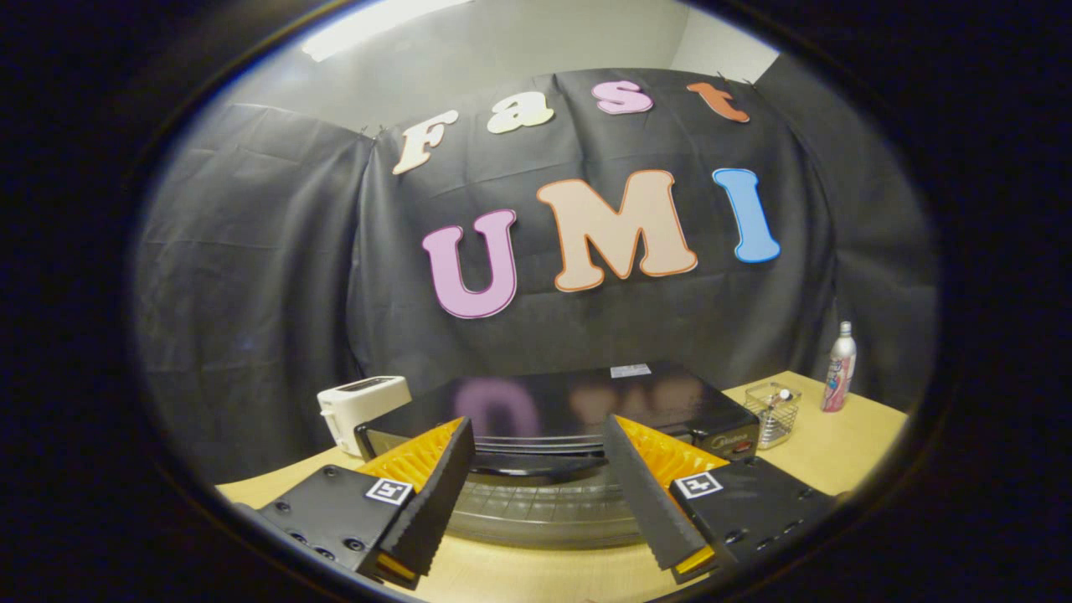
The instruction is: Open the toaster oven, put the food inside, and close the toaster oven door.
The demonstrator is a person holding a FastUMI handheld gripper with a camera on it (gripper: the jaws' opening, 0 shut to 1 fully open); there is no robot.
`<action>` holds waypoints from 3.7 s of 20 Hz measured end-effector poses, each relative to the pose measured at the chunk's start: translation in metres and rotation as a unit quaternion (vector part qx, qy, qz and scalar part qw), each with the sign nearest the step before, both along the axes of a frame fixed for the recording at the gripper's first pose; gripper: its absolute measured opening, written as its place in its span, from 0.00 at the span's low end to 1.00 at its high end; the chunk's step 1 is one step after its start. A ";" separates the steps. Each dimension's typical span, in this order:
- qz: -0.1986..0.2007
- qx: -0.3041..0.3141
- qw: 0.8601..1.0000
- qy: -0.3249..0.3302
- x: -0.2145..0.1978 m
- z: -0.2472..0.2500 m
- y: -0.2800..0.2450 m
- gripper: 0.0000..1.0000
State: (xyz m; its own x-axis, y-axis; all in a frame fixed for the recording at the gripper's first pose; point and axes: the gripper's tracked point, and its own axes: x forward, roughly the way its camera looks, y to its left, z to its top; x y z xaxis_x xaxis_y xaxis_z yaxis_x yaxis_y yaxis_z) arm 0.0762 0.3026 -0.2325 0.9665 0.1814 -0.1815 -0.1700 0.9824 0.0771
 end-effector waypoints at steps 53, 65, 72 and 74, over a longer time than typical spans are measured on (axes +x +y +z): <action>0.046 -0.026 0.991 0.122 -0.138 -0.081 0.004 0.96; 0.064 -0.040 0.974 0.214 -0.165 -0.141 -0.004 0.94; 0.072 -0.061 0.971 0.218 -0.166 -0.155 -0.010 0.93; 0.074 -0.049 0.973 0.214 -0.165 -0.149 -0.012 0.94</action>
